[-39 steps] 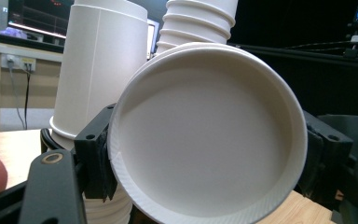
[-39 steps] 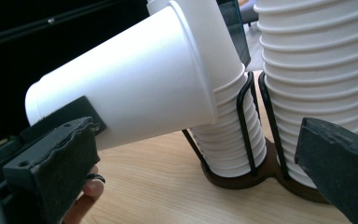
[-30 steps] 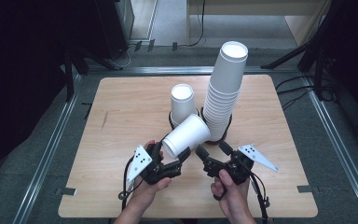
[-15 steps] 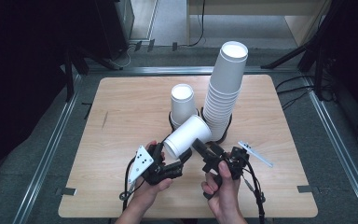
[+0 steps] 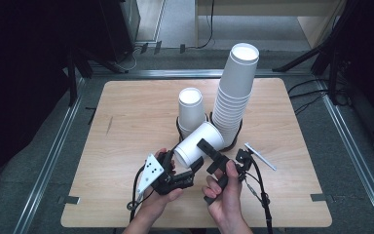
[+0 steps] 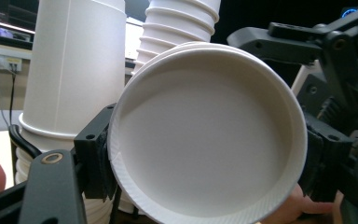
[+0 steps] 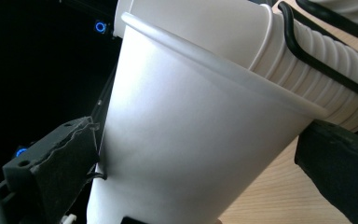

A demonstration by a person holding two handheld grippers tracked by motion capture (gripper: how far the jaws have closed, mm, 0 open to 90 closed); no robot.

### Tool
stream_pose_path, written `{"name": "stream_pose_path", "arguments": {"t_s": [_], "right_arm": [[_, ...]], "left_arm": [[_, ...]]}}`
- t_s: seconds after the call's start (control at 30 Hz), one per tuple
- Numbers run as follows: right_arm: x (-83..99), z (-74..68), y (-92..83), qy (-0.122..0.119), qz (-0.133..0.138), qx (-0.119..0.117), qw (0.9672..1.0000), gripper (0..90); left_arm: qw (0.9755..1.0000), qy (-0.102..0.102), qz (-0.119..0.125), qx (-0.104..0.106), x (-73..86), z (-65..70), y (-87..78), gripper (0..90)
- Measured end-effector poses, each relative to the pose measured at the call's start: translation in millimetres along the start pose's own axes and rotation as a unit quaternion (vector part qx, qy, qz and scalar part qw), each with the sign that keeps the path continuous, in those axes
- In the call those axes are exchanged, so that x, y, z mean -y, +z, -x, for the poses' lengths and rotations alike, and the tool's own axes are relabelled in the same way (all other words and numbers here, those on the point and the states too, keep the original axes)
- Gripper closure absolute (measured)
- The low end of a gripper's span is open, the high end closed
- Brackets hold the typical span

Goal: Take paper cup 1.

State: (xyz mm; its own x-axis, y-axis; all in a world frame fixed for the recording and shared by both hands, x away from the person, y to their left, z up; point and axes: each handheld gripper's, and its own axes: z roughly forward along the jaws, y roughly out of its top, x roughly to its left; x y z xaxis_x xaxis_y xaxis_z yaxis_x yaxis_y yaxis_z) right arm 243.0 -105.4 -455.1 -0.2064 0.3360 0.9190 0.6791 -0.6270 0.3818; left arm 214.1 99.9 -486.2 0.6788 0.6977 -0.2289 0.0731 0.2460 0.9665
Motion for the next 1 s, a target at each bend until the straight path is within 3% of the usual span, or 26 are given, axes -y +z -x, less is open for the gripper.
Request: {"name": "stream_pose_path", "arguments": {"t_s": [0.23,0.43,0.57,0.6,0.8,1.0], "right_arm": [[-1.6,2.0,5.6,0.033,-0.008,-0.015,0.9993,0.0],[-3.9,4.7,8.6,0.071,-0.014,-0.033,0.9969,0.0],[-4.5,6.4,9.4,0.083,-0.012,-0.037,0.9958,5.4],[-4.7,8.5,10.3,0.098,-0.007,-0.043,0.9943,9.7],[-3.0,10.3,9.5,0.103,-0.001,-0.048,0.9936,11.9],[-0.5,9.1,7.7,0.069,0.006,-0.045,0.9966,14.2]], "left_arm": [[1.0000,0.008,-0.002,0.004,1.3,3.3,0.6,22.9],[0.9999,0.011,-0.002,0.006,2.2,4.3,0.8,22.9],[0.9999,0.011,-0.001,0.006,2.5,3.7,0.7,22.8],[0.9999,0.014,-0.002,0.006,2.9,3.5,0.8,22.7],[0.9998,0.014,-0.004,0.012,4.4,1.6,1.2,22.3],[0.9996,0.017,-0.015,0.016,3.2,1.7,-0.2,20.8]]}}
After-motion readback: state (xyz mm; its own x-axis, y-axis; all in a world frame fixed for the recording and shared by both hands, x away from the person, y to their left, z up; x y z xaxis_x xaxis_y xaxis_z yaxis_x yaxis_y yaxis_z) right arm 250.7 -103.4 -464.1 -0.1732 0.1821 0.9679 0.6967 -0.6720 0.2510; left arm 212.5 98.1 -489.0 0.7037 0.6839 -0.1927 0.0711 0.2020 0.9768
